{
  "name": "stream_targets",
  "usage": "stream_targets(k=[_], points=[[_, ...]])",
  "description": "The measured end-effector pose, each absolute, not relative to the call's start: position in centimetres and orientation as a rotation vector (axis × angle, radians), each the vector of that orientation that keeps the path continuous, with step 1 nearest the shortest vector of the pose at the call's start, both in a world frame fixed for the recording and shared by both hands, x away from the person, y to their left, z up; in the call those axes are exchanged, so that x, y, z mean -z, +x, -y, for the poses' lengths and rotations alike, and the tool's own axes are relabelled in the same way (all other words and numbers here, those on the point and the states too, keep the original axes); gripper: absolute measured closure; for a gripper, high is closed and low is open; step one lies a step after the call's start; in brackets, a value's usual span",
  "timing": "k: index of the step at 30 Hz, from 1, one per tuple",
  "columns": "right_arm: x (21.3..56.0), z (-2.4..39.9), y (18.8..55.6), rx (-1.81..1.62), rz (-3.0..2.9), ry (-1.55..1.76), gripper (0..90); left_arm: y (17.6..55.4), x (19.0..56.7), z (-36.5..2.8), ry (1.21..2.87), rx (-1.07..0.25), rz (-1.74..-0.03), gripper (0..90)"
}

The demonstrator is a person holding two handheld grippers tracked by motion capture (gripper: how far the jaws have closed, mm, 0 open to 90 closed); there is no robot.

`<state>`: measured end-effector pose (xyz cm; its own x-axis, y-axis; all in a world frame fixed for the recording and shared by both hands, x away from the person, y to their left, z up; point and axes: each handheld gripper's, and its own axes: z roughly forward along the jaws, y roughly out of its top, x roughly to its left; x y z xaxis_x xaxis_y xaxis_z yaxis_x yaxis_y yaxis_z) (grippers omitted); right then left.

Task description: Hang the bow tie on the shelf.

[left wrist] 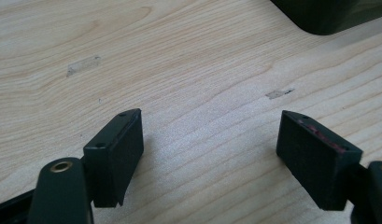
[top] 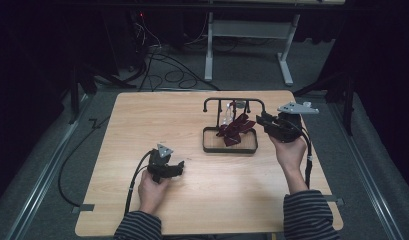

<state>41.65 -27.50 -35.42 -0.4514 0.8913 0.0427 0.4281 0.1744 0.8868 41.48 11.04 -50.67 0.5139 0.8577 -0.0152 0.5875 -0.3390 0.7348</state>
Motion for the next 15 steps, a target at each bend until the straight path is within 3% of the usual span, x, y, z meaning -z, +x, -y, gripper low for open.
stream_targets(k=[15], points=[[36.5,28.5,39.6,-1.264,-1.93,1.245,72.8,41.5,50.7,-11.0,2.058,-0.496,-1.176,23.5]])
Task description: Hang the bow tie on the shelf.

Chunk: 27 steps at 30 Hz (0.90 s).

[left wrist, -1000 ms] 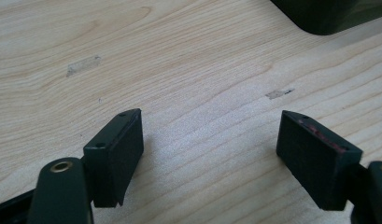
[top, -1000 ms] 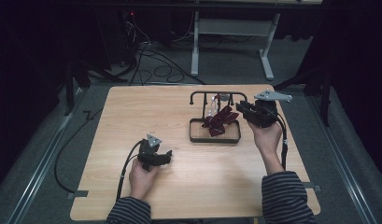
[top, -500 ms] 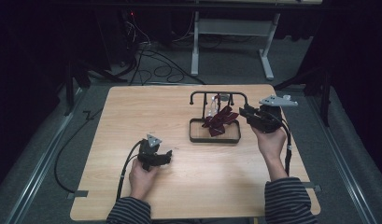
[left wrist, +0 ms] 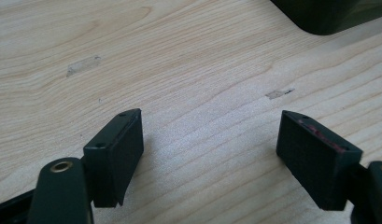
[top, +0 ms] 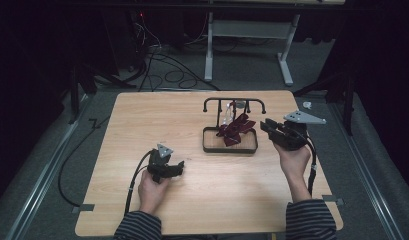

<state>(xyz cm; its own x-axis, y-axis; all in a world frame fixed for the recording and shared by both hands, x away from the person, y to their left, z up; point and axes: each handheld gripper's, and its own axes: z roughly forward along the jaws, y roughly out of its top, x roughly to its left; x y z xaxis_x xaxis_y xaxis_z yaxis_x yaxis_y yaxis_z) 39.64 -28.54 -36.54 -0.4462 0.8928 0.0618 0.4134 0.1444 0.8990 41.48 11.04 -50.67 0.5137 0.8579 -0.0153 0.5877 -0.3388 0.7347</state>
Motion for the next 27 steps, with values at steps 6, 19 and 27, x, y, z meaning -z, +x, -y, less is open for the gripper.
stream_targets(k=[6,19,27], points=[[37.2,28.7,39.0,-1.273,-1.935,1.252,72.8,41.5,50.7,-11.0,2.056,-0.497,-1.175,23.5],[38.3,29.7,37.7,-1.286,-1.927,1.281,72.5,41.5,50.7,-11.0,2.056,-0.498,-1.175,23.5],[39.4,30.0,37.3,-1.281,-1.929,1.311,72.6,41.5,50.7,-11.0,2.056,-0.497,-1.175,23.5]])
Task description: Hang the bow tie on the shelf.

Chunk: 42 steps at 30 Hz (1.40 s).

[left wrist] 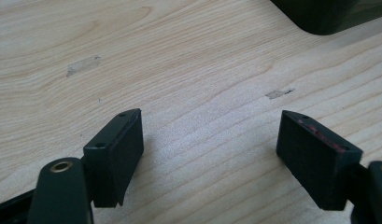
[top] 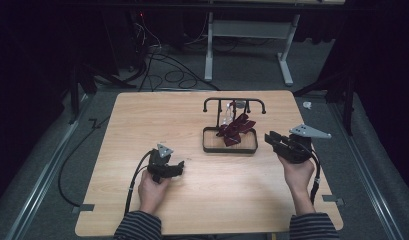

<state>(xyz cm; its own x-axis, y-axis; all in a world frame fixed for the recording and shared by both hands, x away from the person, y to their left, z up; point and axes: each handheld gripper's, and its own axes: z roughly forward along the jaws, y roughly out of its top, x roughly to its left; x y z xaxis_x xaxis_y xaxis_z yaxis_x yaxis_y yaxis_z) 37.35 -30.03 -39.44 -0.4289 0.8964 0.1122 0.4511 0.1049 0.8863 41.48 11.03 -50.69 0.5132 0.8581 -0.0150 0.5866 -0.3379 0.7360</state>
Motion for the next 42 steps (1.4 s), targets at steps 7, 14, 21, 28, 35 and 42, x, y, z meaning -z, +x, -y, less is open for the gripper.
stream_targets(k=[7,14,21,28,35,42], points=[[40.9,30.2,37.0,-1.277,-1.939,1.342,72.6,41.5,50.7,-11.0,2.056,-0.497,-1.175,23.5],[42.0,30.5,36.6,-1.276,-1.946,1.374,72.6,41.5,50.7,-11.0,2.056,-0.498,-1.175,23.5],[42.7,30.5,36.4,-1.278,-1.955,1.389,72.6,41.5,50.7,-11.0,2.056,-0.498,-1.176,23.5],[43.4,30.7,36.4,-1.285,-1.958,1.41,72.5,41.5,50.7,-11.0,2.056,-0.498,-1.175,23.5],[44.3,30.4,36.2,-1.279,-1.975,1.425,72.5,41.5,50.7,-11.0,2.057,-0.498,-1.175,23.5],[45.7,29.8,36.2,-1.257,-2.01,1.437,72.5,41.5,50.7,-11.0,2.057,-0.498,-1.176,23.5]])
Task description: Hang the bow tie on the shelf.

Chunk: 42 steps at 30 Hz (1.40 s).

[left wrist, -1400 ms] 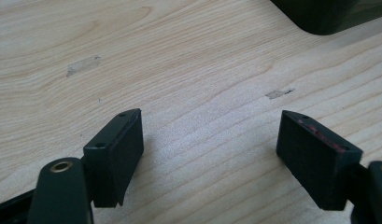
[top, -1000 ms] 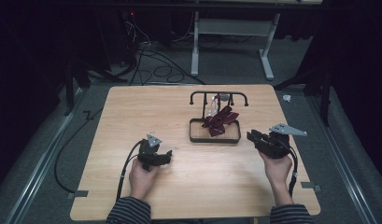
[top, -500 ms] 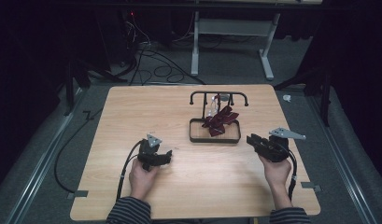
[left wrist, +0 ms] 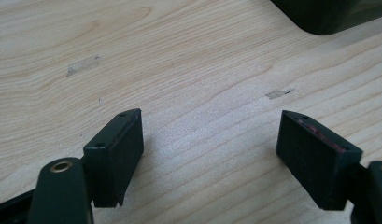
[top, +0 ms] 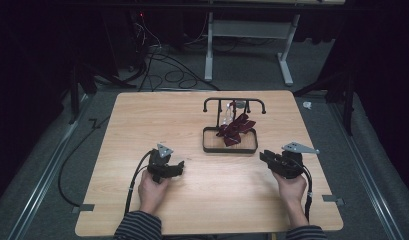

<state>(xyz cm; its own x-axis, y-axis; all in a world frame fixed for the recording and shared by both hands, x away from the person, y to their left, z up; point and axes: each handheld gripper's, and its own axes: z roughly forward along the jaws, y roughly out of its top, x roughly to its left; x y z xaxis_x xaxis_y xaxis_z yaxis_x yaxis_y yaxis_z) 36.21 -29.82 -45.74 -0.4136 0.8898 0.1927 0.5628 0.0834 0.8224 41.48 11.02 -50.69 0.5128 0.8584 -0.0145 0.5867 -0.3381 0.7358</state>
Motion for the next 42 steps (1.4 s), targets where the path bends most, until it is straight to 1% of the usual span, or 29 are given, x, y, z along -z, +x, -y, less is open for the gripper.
stream_targets(k=[22,30,42], points=[[48.4,29.0,36.0,-1.198,-2.095,1.478,71.5,41.5,50.7,-11.0,2.057,-0.498,-1.176,23.5],[48.8,28.5,35.7,-1.131,-2.109,1.449,71.2,41.5,50.7,-11.0,2.056,-0.498,-1.176,23.5],[50.2,27.3,35.6,-0.971,-2.137,1.381,66.0,41.5,50.7,-11.0,2.056,-0.498,-1.176,23.5]])
